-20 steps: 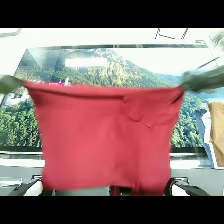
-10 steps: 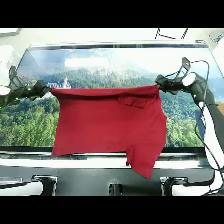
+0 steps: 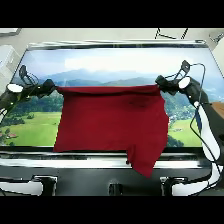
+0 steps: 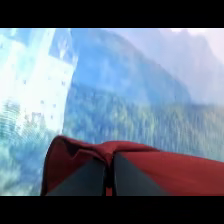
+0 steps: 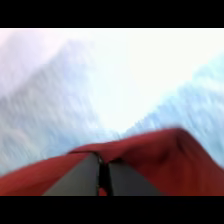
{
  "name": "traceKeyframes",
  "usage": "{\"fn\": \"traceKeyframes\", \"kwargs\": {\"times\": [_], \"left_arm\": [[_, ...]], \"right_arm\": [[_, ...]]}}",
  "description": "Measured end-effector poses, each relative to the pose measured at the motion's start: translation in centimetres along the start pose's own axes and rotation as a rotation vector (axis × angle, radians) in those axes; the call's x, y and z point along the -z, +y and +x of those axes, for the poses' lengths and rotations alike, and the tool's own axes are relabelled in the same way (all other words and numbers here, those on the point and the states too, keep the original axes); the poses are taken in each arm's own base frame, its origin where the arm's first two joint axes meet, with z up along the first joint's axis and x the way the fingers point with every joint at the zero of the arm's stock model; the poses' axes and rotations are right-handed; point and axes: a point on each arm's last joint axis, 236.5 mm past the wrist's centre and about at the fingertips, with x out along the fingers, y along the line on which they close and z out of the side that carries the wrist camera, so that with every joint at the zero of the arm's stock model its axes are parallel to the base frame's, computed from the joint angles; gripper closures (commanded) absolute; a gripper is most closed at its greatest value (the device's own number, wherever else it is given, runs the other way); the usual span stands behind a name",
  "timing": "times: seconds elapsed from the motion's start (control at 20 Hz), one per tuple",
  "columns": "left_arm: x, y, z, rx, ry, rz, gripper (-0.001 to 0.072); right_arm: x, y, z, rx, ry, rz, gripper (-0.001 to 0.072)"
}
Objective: Fold the clothes and pants, and hang the long-sleeved shirts on hangers.
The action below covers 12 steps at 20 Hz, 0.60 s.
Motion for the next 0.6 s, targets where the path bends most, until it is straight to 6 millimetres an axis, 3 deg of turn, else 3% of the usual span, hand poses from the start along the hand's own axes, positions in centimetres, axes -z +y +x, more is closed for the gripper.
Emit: {"fn": "traceKeyframes", "kwargs": {"times": [0.1, 0.3, 0.4, 0.6], "left_arm": [[1.4, 0.6, -1.5, 0.003, 0.092, 0.022, 0.0684], [8.4, 4.1, -4.1, -0.050, 0.398, 0.043, 0.0684], [11.7, 5.6, -4.7, -0.069, 0.505, 0.011, 0.0684], [15.8, 7.0, -5.3, -0.084, 0.628, -0.035, 0.0684]], "right_arm": [[1.9, -0.9, -1.9, 0.022, 0.113, -0.012, 0.0675], [8.9, -3.8, -5.5, 0.125, 0.424, -0.074, 0.0674], [11.9, -5.1, -6.2, 0.169, 0.524, -0.070, 0.0675], [14.5, -6.6, -5.8, 0.207, 0.593, -0.043, 0.0675]]}}
